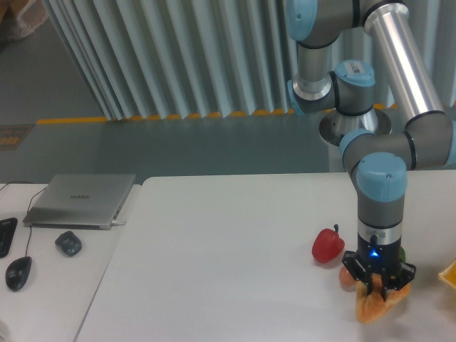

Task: Place the triangular bread on the table
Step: 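Open the gripper to release the bread slice onto the table, then raise the open gripper up away from the bread slice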

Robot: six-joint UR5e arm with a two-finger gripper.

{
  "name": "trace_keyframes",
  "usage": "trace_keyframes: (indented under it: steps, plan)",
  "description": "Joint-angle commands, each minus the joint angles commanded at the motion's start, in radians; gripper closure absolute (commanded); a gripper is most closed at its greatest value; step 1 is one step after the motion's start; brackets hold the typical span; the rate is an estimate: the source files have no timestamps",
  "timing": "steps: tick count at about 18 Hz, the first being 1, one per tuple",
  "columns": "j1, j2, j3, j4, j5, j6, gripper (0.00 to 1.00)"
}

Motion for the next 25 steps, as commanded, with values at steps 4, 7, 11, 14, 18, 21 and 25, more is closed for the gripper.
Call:
trace_keyframes:
  steps: [4,7,11,14,18,21,25]
  plan:
    - [0.000,0.003,0.002,0.002,0.046,0.003,0.00]
    - [0.000,0.014,0.009,0.003,0.054,0.021,0.00]
    - [-0.002,0.064,0.009,0.002,0.054,0.180,0.00]
    - [-0.002,0.123,-0.026,-0.072,0.058,0.386,0.00]
    - [-0.018,0.169,-0.035,-0.173,0.064,0.628,0.00]
    - [-0.017,0.186,-0.015,-0.339,0.090,0.849,0.00]
    - [-0.025,0.189,-0.028,-0.321,0.092,0.855,0.00]
